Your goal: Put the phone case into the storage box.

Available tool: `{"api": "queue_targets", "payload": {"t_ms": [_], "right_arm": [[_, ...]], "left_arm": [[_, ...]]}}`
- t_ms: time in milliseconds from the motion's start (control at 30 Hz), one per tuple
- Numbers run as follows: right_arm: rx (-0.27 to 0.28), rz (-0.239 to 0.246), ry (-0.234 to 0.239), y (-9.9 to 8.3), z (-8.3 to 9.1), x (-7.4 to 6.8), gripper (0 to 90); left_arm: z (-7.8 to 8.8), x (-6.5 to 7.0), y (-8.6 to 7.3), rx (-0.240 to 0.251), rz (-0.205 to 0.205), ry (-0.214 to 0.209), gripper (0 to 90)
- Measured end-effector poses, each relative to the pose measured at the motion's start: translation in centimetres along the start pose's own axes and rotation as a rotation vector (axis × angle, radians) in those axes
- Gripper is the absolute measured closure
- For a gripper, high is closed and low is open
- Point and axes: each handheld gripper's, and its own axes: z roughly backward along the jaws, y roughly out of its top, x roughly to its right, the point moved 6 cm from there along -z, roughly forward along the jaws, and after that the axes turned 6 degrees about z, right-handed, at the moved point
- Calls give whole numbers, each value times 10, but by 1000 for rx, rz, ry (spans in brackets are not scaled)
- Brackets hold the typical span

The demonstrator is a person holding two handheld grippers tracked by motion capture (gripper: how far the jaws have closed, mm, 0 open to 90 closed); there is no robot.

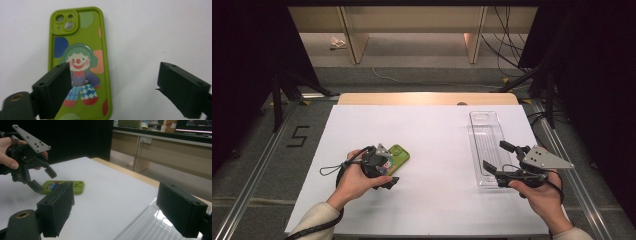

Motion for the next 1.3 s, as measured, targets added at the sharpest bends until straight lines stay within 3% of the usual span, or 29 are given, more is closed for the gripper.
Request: {"api": "queue_targets", "payload": {"t_ms": [67, 367, 567, 933, 1300], "right_arm": [[6, -4, 5, 1, 1, -2, 157], [16, -3, 8, 2, 4, -4, 157], [14, -2, 12, 2, 4, -4, 157], [12, -6, 11, 1, 2, -4, 157], [0, -9, -3, -3, 1, 4, 157]], "left_arm": [[3, -3, 3, 29, -5, -15, 0], [8, -15, 7, 76, 27, 31, 0], [7, -19, 6, 81, 43, 40, 0], [4, -27, 15, 55, 31, 42, 0], [-7, -45, 14, -9, 34, 55, 0]]}}
